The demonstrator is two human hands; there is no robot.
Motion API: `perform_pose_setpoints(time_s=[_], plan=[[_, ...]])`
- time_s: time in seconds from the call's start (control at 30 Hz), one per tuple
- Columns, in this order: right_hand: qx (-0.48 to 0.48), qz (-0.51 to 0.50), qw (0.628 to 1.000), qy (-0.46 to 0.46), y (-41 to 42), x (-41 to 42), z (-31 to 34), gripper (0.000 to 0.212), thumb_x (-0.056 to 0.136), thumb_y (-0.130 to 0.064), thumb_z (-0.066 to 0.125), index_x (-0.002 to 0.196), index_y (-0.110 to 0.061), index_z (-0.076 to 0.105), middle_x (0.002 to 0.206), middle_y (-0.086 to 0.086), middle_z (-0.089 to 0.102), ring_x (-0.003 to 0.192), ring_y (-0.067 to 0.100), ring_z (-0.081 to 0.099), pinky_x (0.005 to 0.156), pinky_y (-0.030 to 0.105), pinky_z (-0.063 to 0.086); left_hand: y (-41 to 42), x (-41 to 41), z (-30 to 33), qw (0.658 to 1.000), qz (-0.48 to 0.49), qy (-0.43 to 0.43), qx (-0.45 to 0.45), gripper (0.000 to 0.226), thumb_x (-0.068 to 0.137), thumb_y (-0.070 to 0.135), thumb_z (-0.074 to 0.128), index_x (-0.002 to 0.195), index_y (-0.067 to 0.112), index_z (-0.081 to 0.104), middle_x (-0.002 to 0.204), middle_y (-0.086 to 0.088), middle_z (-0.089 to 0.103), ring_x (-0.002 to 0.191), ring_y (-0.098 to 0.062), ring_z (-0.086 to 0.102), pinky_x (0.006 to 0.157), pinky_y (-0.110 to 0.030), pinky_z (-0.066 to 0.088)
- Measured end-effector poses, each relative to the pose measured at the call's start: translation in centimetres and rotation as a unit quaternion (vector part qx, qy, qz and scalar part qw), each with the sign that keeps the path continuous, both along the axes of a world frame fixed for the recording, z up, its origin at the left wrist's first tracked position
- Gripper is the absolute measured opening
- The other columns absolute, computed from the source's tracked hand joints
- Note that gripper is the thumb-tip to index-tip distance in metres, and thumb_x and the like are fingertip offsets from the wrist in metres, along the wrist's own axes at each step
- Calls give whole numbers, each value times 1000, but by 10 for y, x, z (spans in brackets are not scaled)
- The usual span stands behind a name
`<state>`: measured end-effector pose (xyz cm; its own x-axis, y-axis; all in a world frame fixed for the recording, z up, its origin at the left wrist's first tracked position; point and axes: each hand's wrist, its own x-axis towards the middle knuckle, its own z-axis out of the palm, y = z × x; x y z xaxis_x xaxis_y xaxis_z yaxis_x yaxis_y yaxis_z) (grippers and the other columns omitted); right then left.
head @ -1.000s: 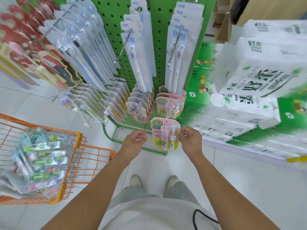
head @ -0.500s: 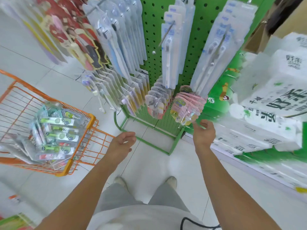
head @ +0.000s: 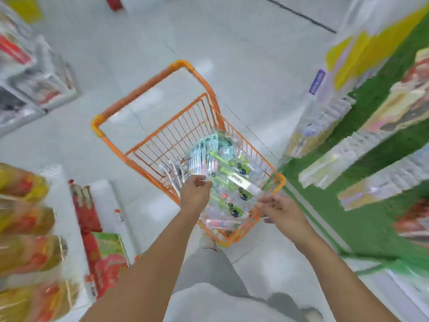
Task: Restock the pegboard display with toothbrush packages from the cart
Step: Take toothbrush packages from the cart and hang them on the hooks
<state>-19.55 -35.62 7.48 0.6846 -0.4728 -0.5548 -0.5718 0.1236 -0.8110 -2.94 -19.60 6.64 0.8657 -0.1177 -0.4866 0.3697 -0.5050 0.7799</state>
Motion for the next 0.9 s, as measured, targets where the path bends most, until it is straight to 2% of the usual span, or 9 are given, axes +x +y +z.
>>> perform_pose_setpoints(time_s=[0.1,0.27,0.37,0.47,0.57,0.67,0.73,0.77,0.9], plan=[[-22,25,999,12,38,97,-13,11,88,-10,76,95,-7,68,80,8,65,76,23,63,67,31,52,64,71,-13,998,15,3,68,11,91,21,63,102,23,63,101,2,63,94,-28,66,80,-37,53],[-83,140,982,91,100,190,-49,37,88,-30,77,108,-2,68,102,16,70,93,32,68,87,46,56,108,118,-38,993,-38,62,91,40,99,20,51,139,13,51,127,-4,57,100,-21,52,80,-26,38],[-125,162,972,116,119,228,-66,44,91,-30,73,115,6,64,102,21,68,89,33,64,79,38,52,104,123,-56,987,-68,126,66,36,96,11,43,130,11,53,127,-10,57,113,-29,54,86,-31,42],[-172,214,952,132,128,258,-90,40,91,-35,71,87,4,63,75,19,58,72,34,56,70,42,45,101,122,-73,980,-80,183,25,55,81,17,42,135,19,51,137,-6,57,117,-25,57,93,-39,52],[-200,278,926,162,133,284,-115,35,93,-38,69,81,-9,53,78,8,50,75,25,49,62,35,38,101,123,-80,983,-53,176,-9,55,89,7,43,142,18,47,143,-1,52,123,-24,55,99,-44,51],[-212,297,913,182,135,307,-135,50,93,-34,70,66,-17,31,64,0,34,55,16,36,47,29,22,105,126,-85,989,16,147,-15,48,95,1,45,139,16,51,134,1,57,118,-20,57,82,-26,50],[-216,297,910,193,134,317,-146,50,91,-28,72,64,-17,31,62,-1,34,55,16,37,46,27,23,109,130,-88,991,51,125,-15,42,94,2,50,133,17,55,122,2,61,105,-16,60,67,-15,47],[-216,292,911,197,132,321,-151,48,90,-23,71,64,-17,33,62,0,35,57,17,39,46,26,25,111,133,-88,991,60,115,-18,39,94,3,53,130,17,57,117,3,62,102,-16,61,68,-15,48],[-217,285,913,195,125,319,-151,47,87,-11,69,61,-15,30,61,1,31,53,16,33,46,27,23,111,146,-84,992,62,106,-35,32,92,3,56,117,20,61,110,0,64,104,-22,65,89,-38,57]])
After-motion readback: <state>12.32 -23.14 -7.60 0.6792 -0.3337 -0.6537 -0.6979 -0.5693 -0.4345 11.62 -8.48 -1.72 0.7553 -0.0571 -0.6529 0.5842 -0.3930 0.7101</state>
